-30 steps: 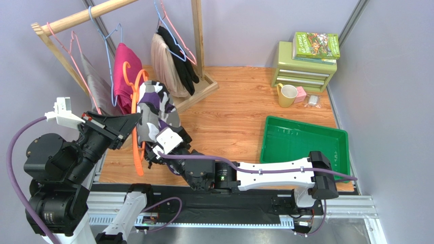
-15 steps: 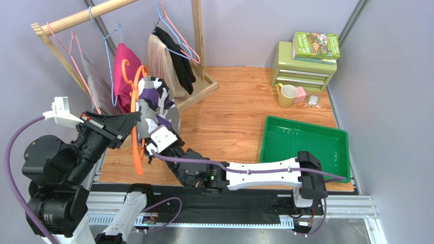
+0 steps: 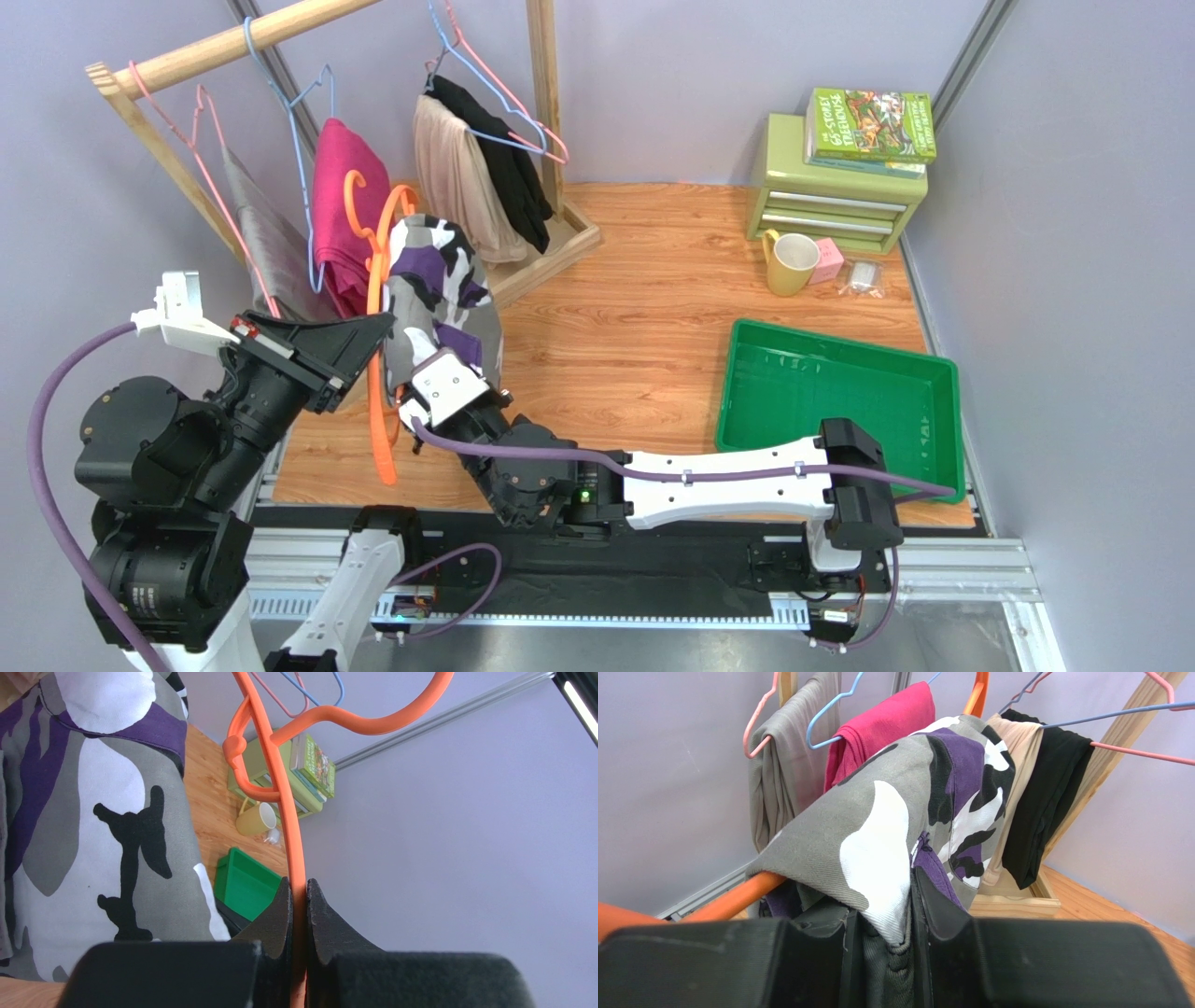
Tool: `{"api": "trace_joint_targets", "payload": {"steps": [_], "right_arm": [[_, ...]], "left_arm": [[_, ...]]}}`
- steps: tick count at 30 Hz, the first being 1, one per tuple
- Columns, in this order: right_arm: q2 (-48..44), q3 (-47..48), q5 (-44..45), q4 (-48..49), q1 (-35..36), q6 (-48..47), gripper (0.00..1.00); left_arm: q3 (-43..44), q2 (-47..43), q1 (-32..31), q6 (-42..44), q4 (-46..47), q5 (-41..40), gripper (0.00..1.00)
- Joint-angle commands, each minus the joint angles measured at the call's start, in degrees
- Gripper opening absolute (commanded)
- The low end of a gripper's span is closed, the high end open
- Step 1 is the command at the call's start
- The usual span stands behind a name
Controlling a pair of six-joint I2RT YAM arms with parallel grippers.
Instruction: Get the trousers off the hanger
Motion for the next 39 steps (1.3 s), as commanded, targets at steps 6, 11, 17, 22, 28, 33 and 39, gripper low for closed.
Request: {"api": "trace_joint_targets", "payload": {"steps": [6, 11, 17, 22, 28, 33, 39], "right_arm": [[-5.83, 9.20, 2.07, 6.52, 1.08, -4.73, 0.00], [-5.92, 12.71, 1.10, 5.12, 1.43, -7.19, 0.00], [-6.79, 16.14, 0.49, 5.64, 1.61, -11.06, 0.00], [-8.81, 17.29, 0.05, 6.95, 1.78, -13.07, 0.00], [-11.01, 19.75, -1.71, 7.93, 2.22, -15.54, 0.00], [-12.07, 23.08, -3.20, 8.01, 2.49, -17.82, 0.00], [-12.94, 25.46, -4.43, 9.60, 2.49, -20.55, 0.00]], "left_arm": [[-4.39, -1.86, -0.44, 2.61, 8.39, -0.06, 0.00], [-6.76, -2.13, -0.44, 3.14, 8.48, -0.59, 0.00], [-8.87, -2.31, -0.44, 3.22, 8.48, -1.21, 0.00], [-9.05, -2.04, -0.44, 3.57, 8.39, -1.38, 0.00], [-10.19, -1.87, -0.44, 3.75, 8.40, -1.73, 0.00], [-11.42, -2.22, -0.44, 3.75, 8.40, -2.17, 0.00], [-12.21, -2.74, -0.44, 4.10, 8.39, -2.79, 0.00]]}}
